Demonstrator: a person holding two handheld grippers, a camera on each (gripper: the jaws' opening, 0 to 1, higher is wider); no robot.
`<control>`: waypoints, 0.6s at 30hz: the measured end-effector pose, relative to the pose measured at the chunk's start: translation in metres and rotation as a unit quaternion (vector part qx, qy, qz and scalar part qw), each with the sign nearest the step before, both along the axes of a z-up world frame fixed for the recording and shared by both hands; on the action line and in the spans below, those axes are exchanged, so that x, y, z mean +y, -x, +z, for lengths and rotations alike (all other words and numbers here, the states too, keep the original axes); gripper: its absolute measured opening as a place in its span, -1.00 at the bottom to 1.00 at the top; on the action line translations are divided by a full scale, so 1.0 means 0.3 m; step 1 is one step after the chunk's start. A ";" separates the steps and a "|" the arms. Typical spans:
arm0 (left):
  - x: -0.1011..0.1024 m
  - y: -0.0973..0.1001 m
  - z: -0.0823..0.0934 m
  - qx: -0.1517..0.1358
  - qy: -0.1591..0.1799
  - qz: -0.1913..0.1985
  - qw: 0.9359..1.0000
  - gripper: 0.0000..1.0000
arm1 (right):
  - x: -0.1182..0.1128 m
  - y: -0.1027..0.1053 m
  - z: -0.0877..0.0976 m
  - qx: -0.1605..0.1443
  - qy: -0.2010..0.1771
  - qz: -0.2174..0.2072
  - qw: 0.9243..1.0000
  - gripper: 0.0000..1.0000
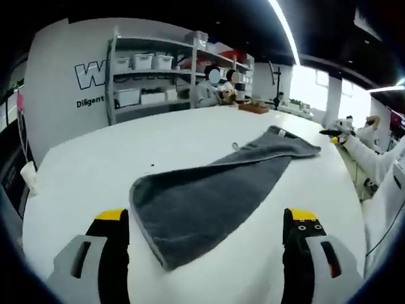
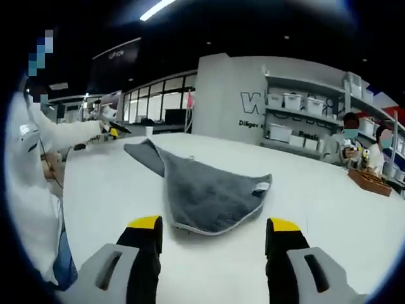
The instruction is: Open the folded towel by lifting each exposed corner and separating the folded layers until the towel lies flat within the target outline without major curled edges
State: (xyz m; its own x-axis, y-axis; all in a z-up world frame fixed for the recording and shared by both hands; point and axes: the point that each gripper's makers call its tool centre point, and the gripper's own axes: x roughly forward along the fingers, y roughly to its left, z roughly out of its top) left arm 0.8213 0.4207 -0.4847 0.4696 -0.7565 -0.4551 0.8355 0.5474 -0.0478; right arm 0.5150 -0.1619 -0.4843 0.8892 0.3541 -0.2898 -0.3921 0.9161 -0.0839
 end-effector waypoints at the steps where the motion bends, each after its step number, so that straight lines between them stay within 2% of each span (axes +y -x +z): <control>1: -0.001 -0.018 -0.004 0.001 -0.004 -0.003 1.000 0.96 | 0.007 -0.003 0.005 0.002 0.000 0.000 1.000 0.45; 4: -0.009 -0.076 -0.015 0.008 -0.011 -0.010 1.000 0.93 | 0.036 -0.016 0.013 0.009 -0.002 -0.003 1.000 0.60; 8: -0.034 -0.145 -0.035 0.009 -0.021 -0.029 0.999 0.88 | 0.083 -0.035 0.000 0.028 0.014 -0.002 1.000 0.74; 12: -0.050 -0.221 -0.081 0.017 -0.040 -0.042 0.998 0.83 | 0.135 -0.054 -0.013 0.044 0.019 -0.006 0.999 0.96; 15: -0.061 -0.267 -0.110 0.018 -0.055 -0.060 0.997 0.73 | 0.159 -0.062 -0.018 0.055 0.034 -0.009 0.998 0.99; 18: -0.075 -0.302 -0.127 0.019 -0.063 -0.073 0.995 0.64 | 0.182 -0.068 -0.012 0.062 0.029 -0.011 0.998 0.99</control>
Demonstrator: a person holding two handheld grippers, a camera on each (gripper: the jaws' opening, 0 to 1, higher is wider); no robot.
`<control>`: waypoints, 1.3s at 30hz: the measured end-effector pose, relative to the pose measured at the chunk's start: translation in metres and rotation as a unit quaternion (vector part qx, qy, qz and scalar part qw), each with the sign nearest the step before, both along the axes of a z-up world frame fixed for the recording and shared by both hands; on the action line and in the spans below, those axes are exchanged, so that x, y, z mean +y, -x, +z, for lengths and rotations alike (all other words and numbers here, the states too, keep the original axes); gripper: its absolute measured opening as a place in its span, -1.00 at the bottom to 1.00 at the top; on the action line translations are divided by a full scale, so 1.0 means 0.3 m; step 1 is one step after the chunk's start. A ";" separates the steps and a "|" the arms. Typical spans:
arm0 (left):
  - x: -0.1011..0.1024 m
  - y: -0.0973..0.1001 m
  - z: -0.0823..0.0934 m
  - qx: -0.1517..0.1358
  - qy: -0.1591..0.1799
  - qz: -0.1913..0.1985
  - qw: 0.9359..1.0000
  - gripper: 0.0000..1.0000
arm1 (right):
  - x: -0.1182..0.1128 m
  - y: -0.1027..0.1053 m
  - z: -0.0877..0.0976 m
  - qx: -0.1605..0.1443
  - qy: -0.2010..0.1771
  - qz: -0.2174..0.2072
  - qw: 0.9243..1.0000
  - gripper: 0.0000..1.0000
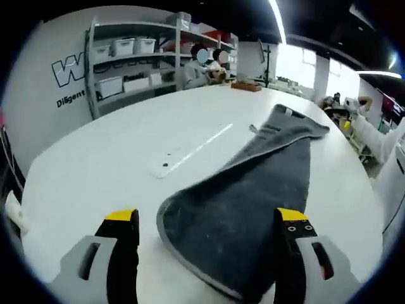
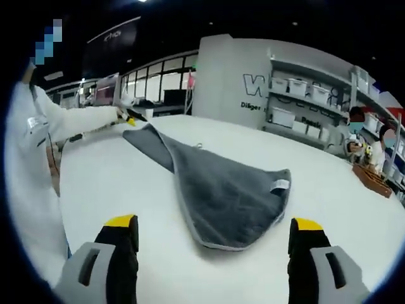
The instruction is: Open the folded towel by lifting each exposed corner and separating the folded layers until the towel lies flat within the target outline without major curled edges
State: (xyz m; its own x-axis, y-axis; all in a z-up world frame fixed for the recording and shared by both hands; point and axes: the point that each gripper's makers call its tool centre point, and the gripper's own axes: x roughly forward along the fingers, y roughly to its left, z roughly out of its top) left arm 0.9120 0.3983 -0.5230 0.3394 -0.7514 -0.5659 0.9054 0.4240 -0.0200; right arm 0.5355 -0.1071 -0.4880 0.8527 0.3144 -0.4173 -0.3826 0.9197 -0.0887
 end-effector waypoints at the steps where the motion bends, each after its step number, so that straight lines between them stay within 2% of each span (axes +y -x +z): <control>1: -0.005 -0.012 -0.003 0.000 0.001 -0.004 1.000 0.60 | 0.005 -0.002 0.001 0.001 -0.001 -0.001 1.000 0.99; 5: -0.017 -0.046 -0.016 0.003 0.004 -0.024 1.000 0.38 | 0.020 -0.009 0.001 0.004 0.002 -0.010 1.000 0.99; 7: -0.018 -0.053 -0.030 0.004 -0.001 -0.051 0.999 0.14 | 0.020 -0.012 -0.001 0.006 0.001 -0.012 1.000 0.99; 10: -0.015 -0.057 -0.029 0.002 0.001 -0.070 0.998 -0.24 | 0.022 -0.017 -0.011 0.012 0.002 -0.019 1.000 0.99; 14: -0.004 -0.075 -0.014 -0.018 0.006 -0.070 0.997 -0.55 | 0.027 -0.025 -0.024 0.021 0.000 -0.022 1.000 0.98; 17: 0.010 -0.069 -0.003 -0.035 0.003 -0.075 0.997 -0.90 | 0.027 -0.028 -0.030 0.027 0.003 -0.022 0.999 0.97; 20: 0.009 -0.036 0.016 -0.039 0.001 -0.079 0.996 -0.97 | 0.027 -0.031 -0.021 0.024 0.002 -0.020 1.000 0.97; 22: 0.013 -0.020 0.027 -0.057 -0.016 -0.083 0.995 -0.97 | 0.034 -0.028 -0.016 0.021 0.003 -0.019 1.000 0.97; 23: 0.011 0.001 0.045 -0.070 -0.022 -0.086 0.994 -0.97 | 0.037 -0.024 -0.015 0.019 0.004 -0.019 1.000 0.96; 28: 0.000 0.127 0.147 -0.094 -0.013 -0.092 0.991 -0.98 | 0.042 0.004 -0.014 0.013 0.003 -0.014 1.000 0.95; 29: 0.000 0.136 0.153 -0.095 -0.014 -0.093 0.991 -0.98 | 0.043 0.006 -0.014 0.013 0.003 -0.014 1.000 0.94; 31: -0.002 0.223 0.198 -0.102 -0.015 -0.103 0.989 -0.98 | 0.052 0.019 -0.014 0.007 0.000 -0.012 1.000 0.94; 35: 0.011 0.368 0.251 -0.109 -0.020 -0.119 0.987 -0.98 | 0.059 0.041 -0.008 -0.001 0.000 -0.005 1.000 0.92; 39: 0.033 0.517 0.260 -0.107 -0.019 -0.138 0.985 -0.98 | 0.065 0.059 -0.003 -0.011 -0.008 0.002 1.000 0.87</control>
State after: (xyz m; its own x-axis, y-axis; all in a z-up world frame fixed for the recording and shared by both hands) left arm 0.7569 0.4083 -0.4449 0.2398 -0.8117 -0.5326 0.9681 0.1586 0.1942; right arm 0.5176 -0.0876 -0.4890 0.8606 0.3236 -0.3931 -0.3835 0.9199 -0.0822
